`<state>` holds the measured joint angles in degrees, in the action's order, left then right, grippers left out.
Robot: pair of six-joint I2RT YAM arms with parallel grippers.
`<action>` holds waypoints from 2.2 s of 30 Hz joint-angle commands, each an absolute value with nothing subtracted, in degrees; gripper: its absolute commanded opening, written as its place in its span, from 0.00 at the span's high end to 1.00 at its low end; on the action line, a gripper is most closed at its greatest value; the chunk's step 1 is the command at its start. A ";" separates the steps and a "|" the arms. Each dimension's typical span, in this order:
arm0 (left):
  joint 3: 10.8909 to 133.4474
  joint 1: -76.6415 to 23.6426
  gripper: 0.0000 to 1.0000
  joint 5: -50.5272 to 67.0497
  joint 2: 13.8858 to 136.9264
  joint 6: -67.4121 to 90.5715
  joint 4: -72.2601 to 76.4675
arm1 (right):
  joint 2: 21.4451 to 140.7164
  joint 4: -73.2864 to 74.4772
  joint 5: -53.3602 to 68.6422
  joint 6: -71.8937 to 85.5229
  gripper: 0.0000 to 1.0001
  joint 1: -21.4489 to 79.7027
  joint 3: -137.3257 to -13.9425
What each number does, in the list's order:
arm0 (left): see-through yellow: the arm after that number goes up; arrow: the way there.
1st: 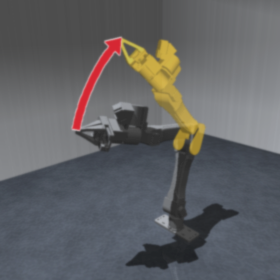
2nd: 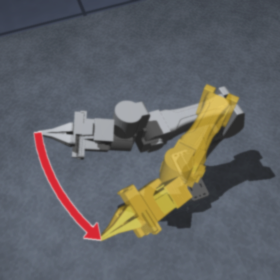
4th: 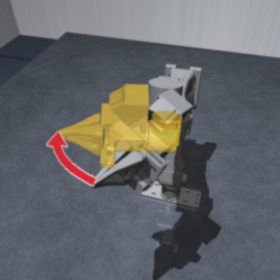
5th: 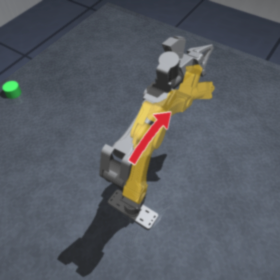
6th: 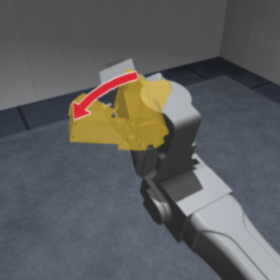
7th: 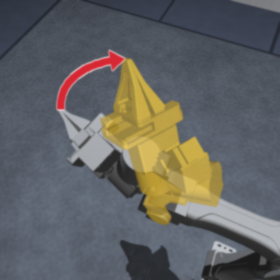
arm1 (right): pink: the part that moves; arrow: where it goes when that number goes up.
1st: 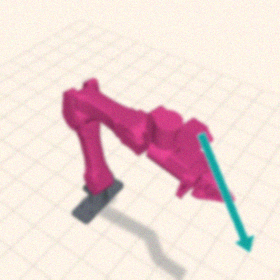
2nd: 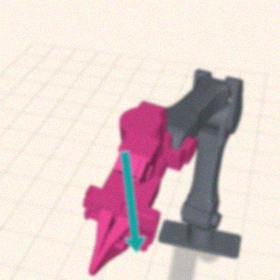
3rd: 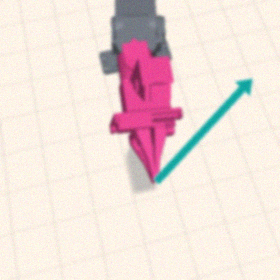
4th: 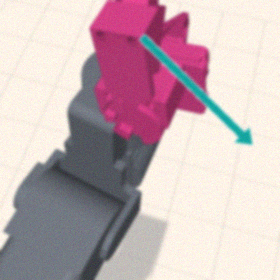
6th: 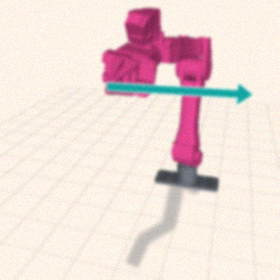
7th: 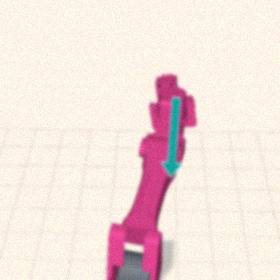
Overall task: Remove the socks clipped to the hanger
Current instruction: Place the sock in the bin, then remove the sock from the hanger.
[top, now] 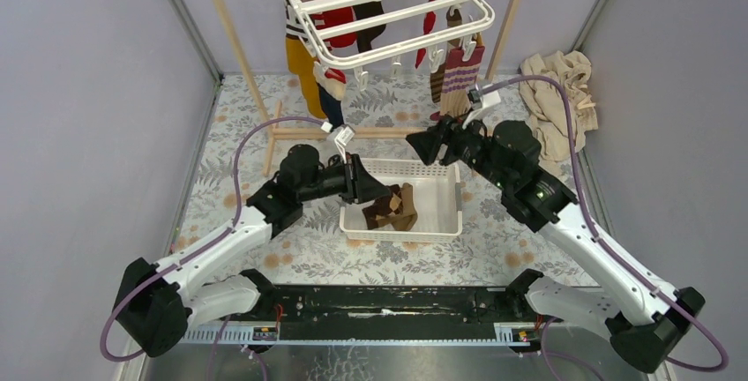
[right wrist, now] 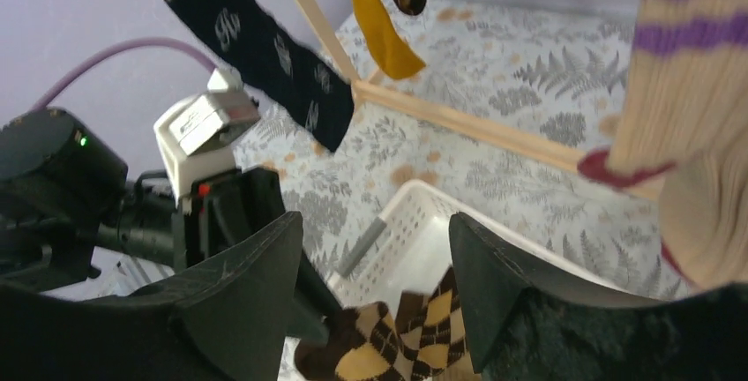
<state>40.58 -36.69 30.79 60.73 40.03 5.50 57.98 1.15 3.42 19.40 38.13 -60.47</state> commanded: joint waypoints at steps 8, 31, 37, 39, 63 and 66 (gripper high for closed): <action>49.26 -42.21 0.65 20.93 76.17 35.17 7.12 | 47.84 8.83 1.45 22.92 0.30 37.86 -52.95; 47.09 -49.44 0.01 5.25 65.20 36.73 0.18 | 42.62 9.68 -10.47 21.37 0.29 36.28 -47.90; 42.23 -51.55 0.01 1.24 54.49 38.45 -2.60 | 44.85 5.02 -7.17 20.52 0.28 31.64 -47.89; 40.75 -51.58 0.01 0.28 51.80 39.07 -4.13 | 46.27 4.09 -4.79 20.19 0.28 28.48 -48.96; 35.52 -51.61 0.02 1.55 42.99 40.08 -7.37 | 66.03 -33.25 34.56 33.55 0.37 5.71 -48.92; 35.39 -51.65 0.01 1.96 43.45 40.12 -6.70 | 67.05 -35.09 35.26 34.54 0.40 5.71 -48.93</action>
<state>36.05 -51.40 1.50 43.22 39.99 -7.86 66.48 -26.76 31.57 32.21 5.93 -47.40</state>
